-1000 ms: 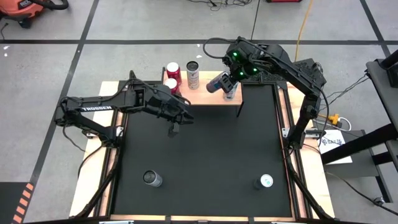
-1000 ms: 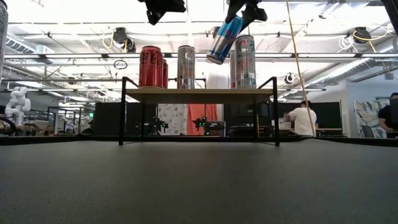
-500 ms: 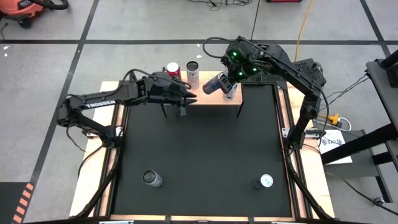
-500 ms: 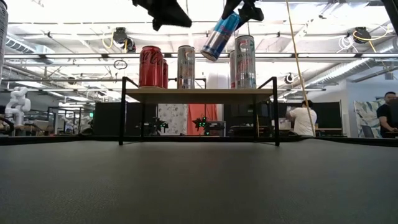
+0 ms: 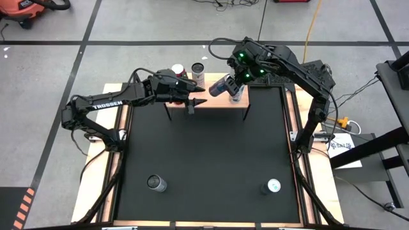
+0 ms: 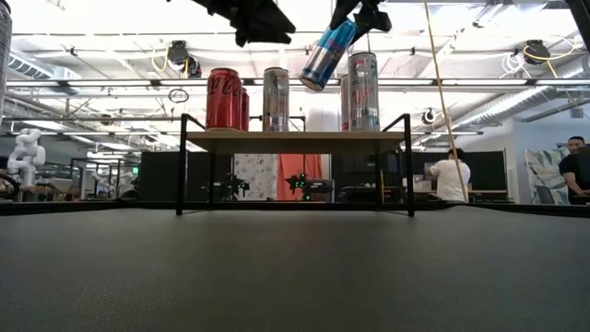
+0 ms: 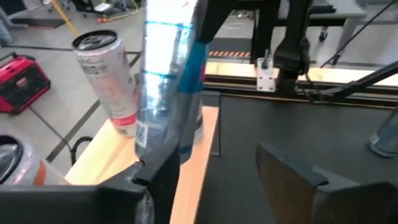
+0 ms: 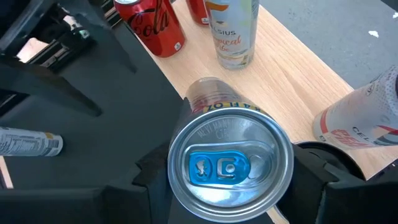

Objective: Place canned beverage on shelf
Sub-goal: Put the top blue soda can on the shelf

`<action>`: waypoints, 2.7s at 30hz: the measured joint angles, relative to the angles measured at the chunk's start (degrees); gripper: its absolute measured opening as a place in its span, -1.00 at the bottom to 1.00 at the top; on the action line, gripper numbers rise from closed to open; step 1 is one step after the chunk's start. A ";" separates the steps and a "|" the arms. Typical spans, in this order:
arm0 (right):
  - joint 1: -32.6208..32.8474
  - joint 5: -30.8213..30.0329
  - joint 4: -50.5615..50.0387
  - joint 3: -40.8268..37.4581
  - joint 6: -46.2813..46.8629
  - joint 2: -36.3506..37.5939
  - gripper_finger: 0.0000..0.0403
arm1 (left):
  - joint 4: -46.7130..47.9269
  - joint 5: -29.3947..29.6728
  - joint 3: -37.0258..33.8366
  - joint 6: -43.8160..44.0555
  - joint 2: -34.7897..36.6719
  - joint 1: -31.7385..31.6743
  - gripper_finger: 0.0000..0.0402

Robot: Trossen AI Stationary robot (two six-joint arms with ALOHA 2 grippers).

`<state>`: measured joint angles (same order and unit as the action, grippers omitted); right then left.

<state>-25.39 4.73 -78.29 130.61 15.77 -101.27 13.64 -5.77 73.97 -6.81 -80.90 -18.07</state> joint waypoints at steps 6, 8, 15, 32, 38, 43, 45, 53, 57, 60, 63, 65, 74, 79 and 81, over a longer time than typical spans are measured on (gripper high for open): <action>0.00 2.72 0.25 0.00 -0.22 0.00 -0.02 | 0.07 1.32 0.00 0.02 -0.61 -0.96 0.17; 0.00 3.11 0.51 0.00 -0.22 0.00 -0.02 | 0.01 1.35 0.00 0.00 -1.42 -1.20 0.17; 0.00 3.11 0.30 0.00 -0.46 0.00 -0.02 | -5.18 1.41 0.00 -0.05 -5.99 -1.42 0.17; 0.00 5.92 -0.36 0.00 -1.71 0.00 -0.02 | -9.94 1.76 0.00 0.31 -7.13 -1.79 0.17; 0.00 5.90 0.69 0.00 -1.97 0.00 -0.02 | -10.50 1.76 0.00 0.42 -7.10 -1.87 0.17; -0.04 5.89 1.02 0.00 -1.95 0.00 -0.02 | -12.72 1.54 -0.02 -0.88 -7.13 -2.07 0.17; -0.02 6.11 1.08 0.00 -1.95 0.00 -0.02 | -13.61 0.11 -0.02 -1.86 -7.13 -2.11 0.17; -0.04 9.30 2.96 -0.07 -1.90 0.00 -0.02 | -13.81 -2.85 0.04 -1.23 -7.60 -2.22 0.17; -0.04 9.68 3.05 -0.07 -1.93 -0.02 -0.02 | -14.74 -2.85 0.04 -1.06 -7.91 -2.20 0.17; -0.07 10.10 3.29 -0.07 -1.95 -0.02 -0.02 | -14.75 -2.87 0.04 -1.03 -7.91 -2.23 0.17; -0.07 11.58 3.45 -0.07 -2.40 -0.02 -0.02 | -14.36 -3.54 0.04 -0.52 -7.91 -2.25 0.17; -0.01 12.41 3.65 -0.07 -2.58 -0.02 -0.02 | -14.50 -4.56 0.04 0.91 -7.91 -2.25 0.17; 0.25 10.34 3.56 -0.04 -2.87 0.02 -0.02 | -16.29 0.30 -0.07 1.87 -8.13 -1.24 0.17; 0.26 10.34 3.66 -0.02 -3.04 0.02 -0.02 | -16.39 1.59 -0.07 1.95 -8.13 -0.56 0.17; 0.28 10.34 3.84 0.00 -3.03 0.02 -0.02 | -16.56 2.53 -0.07 1.95 -8.13 -0.47 0.17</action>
<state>-25.10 15.07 -74.45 130.61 12.74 -101.25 -2.92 -3.23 73.91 -4.86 -89.03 -18.54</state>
